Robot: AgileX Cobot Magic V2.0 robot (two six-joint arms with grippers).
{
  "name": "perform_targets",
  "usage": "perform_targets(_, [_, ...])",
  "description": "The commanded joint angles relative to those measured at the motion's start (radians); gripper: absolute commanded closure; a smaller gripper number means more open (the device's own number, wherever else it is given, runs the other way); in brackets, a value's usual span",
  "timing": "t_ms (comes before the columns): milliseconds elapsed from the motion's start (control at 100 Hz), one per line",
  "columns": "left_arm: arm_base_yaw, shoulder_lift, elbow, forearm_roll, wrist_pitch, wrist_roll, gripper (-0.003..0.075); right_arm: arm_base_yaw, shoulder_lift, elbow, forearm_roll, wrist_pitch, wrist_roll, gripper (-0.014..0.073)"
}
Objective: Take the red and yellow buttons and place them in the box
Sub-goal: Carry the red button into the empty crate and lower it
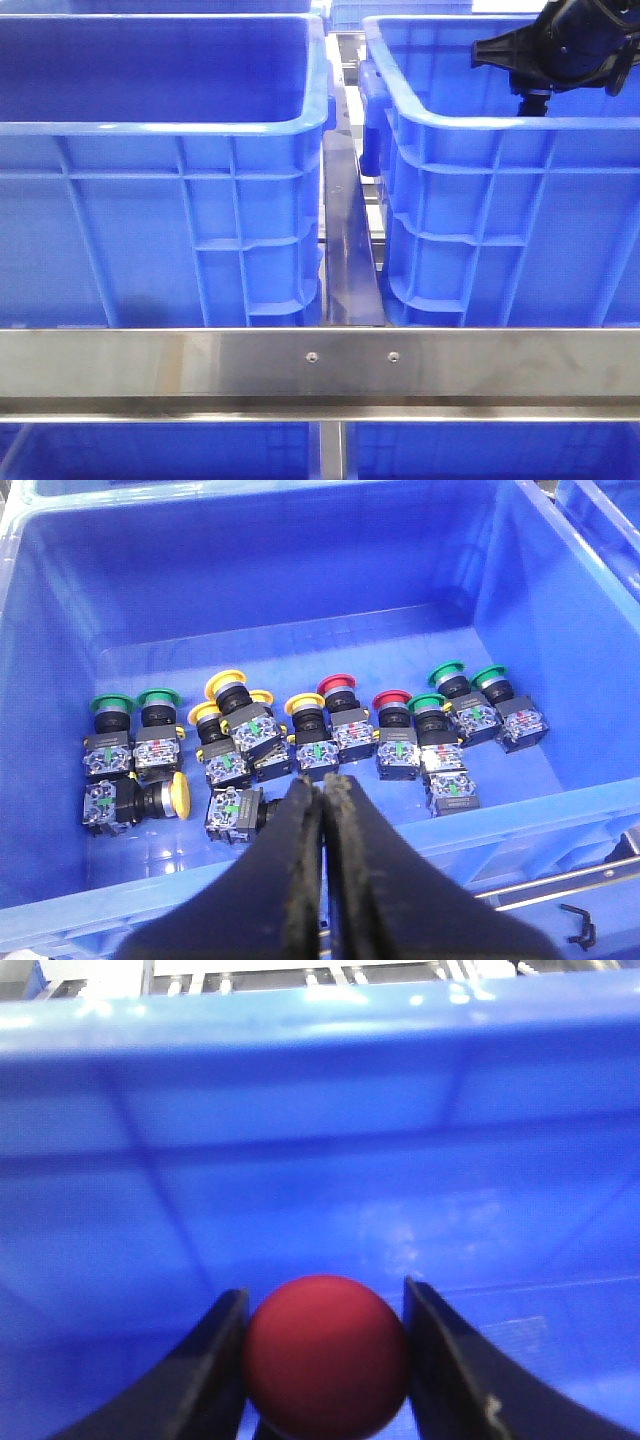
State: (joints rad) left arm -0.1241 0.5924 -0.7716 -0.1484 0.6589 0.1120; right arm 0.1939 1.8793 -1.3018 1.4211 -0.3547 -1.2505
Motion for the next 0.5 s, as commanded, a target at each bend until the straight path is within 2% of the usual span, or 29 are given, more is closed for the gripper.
perform_targets(0, [0.002, 0.001, -0.025, -0.011, -0.089, -0.011, 0.0739, -0.004, -0.044, -0.040, -0.037, -0.005, -0.011, 0.0476])
perform_targets(370, [0.002, 0.001, -0.025, -0.013, -0.094, -0.011, 0.0739, -0.004, 0.040, -0.039, -0.037, 0.060, -0.011, 0.0476])
perform_targets(490, [0.002, 0.001, -0.025, -0.013, -0.094, -0.011, 0.0739, -0.004, 0.047, -0.035, -0.037, 0.068, -0.011, 0.0450])
